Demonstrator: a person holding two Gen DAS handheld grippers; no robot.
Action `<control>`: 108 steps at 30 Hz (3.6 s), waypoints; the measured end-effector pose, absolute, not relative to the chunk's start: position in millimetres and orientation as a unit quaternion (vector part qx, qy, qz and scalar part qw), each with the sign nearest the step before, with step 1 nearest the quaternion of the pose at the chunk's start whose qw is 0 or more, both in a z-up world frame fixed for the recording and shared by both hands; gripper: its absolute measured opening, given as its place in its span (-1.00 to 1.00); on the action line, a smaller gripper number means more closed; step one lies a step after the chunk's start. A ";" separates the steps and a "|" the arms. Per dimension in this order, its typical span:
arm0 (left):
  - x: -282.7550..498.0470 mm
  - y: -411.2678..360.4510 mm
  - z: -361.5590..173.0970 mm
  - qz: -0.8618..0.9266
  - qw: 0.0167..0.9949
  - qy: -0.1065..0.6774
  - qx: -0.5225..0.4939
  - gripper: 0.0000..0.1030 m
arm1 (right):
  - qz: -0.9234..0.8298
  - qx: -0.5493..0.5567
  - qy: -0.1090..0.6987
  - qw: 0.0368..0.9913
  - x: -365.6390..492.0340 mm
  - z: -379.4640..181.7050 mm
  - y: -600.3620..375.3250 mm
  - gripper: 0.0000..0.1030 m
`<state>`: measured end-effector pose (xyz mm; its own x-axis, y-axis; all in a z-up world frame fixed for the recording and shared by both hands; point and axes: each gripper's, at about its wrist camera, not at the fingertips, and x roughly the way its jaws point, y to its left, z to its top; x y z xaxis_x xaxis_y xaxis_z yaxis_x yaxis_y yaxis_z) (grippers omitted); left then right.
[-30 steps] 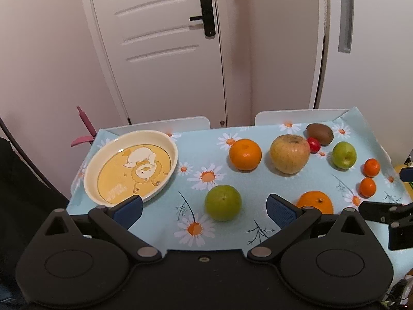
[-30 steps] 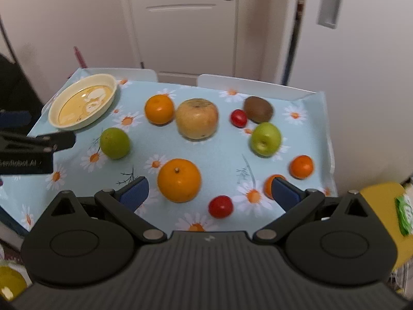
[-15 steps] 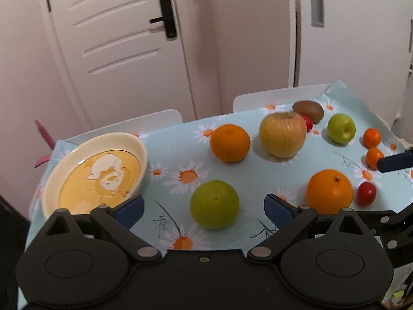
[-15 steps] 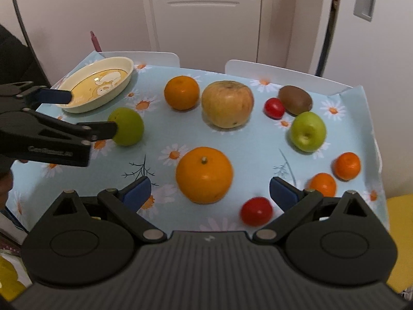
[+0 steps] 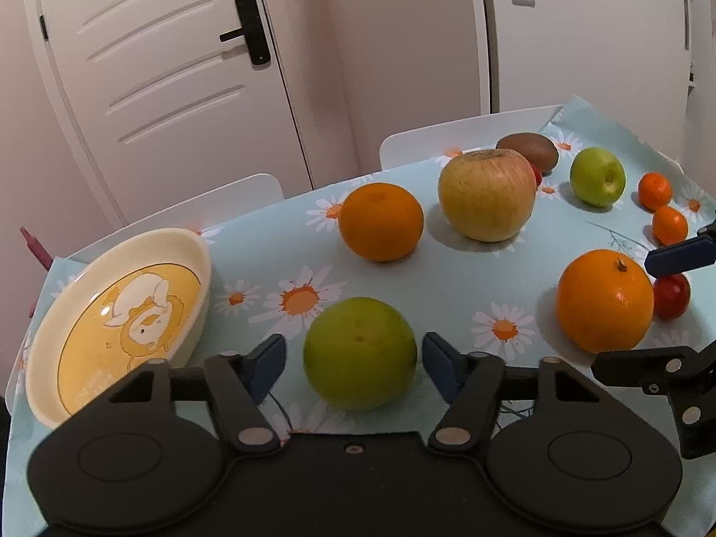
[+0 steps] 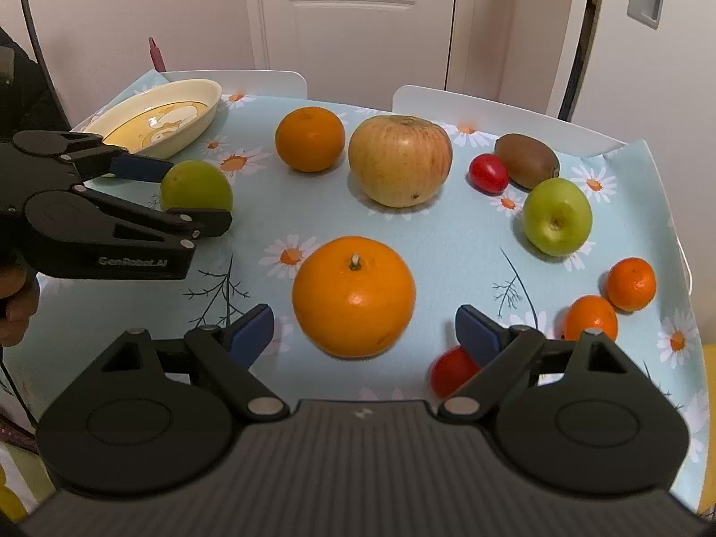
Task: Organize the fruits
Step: 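Reach the left tool to the green apple while the right tool reaches the large orange, then close the left tool on the green apple while the right tool grasps the large orange, then carry the green apple with the left tool into the cream bowl while the right tool carries the orange, then release the green apple with the left tool while the right tool releases the orange in the bowl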
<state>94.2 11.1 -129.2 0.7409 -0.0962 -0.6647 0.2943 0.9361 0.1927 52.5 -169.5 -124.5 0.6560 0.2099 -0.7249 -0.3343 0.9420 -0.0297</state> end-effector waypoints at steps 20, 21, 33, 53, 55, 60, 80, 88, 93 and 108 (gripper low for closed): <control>80.4 15.0 -128.1 -0.097 0.922 0.349 0.136 0.15 | 0.156 -0.075 0.387 0.906 61.2 -125.6 -164.4 0.48; 79.3 16.3 -126.9 -0.095 0.923 0.349 0.133 0.15 | 0.155 -0.074 0.389 0.905 61.6 -125.0 -164.0 0.48; 67.3 41.6 -101.5 -0.063 0.929 0.351 0.101 0.15 | 0.172 -0.076 0.381 0.905 65.8 -97.5 -148.4 0.47; 91.4 139.7 -42.9 0.008 0.944 0.317 0.086 0.15 | 0.218 -0.057 0.349 0.910 119.8 -34.0 -53.5 0.47; 98.6 149.6 -43.3 0.009 0.945 0.316 0.089 0.15 | 0.222 -0.059 0.347 0.909 128.0 -32.6 -40.2 0.47; 122.2 170.5 -49.2 0.003 0.943 0.316 0.102 0.15 | 0.221 -0.056 0.347 0.910 153.0 -33.8 -8.0 0.47; 218.5 193.1 -103.3 -0.038 0.927 0.357 0.105 0.15 | 0.185 -0.046 0.373 0.908 221.0 -59.0 52.1 0.47; 216.5 182.9 -102.9 -0.021 0.934 0.330 0.135 1.00 | 0.194 -0.050 0.377 0.904 230.7 -58.6 45.1 0.47; 201.9 184.6 -89.1 -0.013 0.936 0.323 0.139 1.00 | 0.205 -0.054 0.374 0.903 233.4 -52.2 40.2 0.47; 150.3 198.7 -70.8 0.040 0.929 0.362 0.060 1.00 | 0.283 -0.127 0.379 0.872 233.9 -67.3 66.2 0.47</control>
